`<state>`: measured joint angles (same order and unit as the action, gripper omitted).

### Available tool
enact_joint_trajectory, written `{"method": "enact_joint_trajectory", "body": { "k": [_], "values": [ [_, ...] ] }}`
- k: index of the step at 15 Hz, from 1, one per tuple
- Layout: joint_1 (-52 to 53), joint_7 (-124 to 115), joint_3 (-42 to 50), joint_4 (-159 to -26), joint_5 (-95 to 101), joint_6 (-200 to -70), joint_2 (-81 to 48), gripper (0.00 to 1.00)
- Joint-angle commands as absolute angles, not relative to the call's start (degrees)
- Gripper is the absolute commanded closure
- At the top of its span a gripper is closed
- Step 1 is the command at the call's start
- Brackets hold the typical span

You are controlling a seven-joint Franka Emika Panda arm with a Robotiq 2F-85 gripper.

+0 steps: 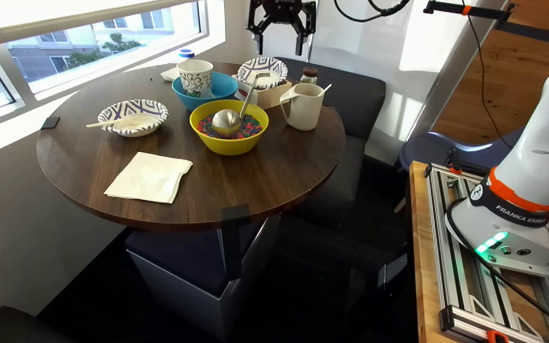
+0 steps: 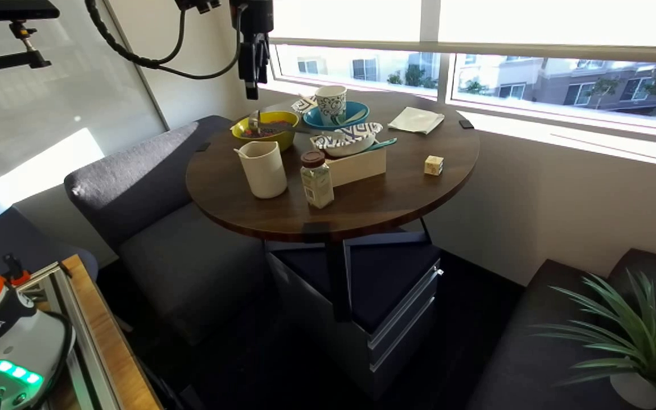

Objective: Use the silver ladle to place cereal from the yellow bowl into the coffee cup.

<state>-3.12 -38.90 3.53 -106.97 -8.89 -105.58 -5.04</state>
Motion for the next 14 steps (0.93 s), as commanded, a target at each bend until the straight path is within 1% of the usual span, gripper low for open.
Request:
{"method": "enact_joint_trajectory", "body": {
  "k": [1, 3, 4, 11, 14],
  "values": [
    [-1.11, -52.66, 3.06, -102.19, -8.70, -104.68, -10.08, 0.00],
    [-0.26, -58.70, 2.83, -101.78, -10.19, -103.34, -11.59, 0.00],
    [-0.84, -53.29, 3.08, -103.42, -8.94, -105.36, -9.57, 0.00],
    [0.17, -57.01, 2.62, -102.41, -8.75, -104.82, -11.38, 0.00],
    [1.78, -59.63, 2.12, -100.14, -5.40, -104.26, -13.46, 0.00]
  ]
}}
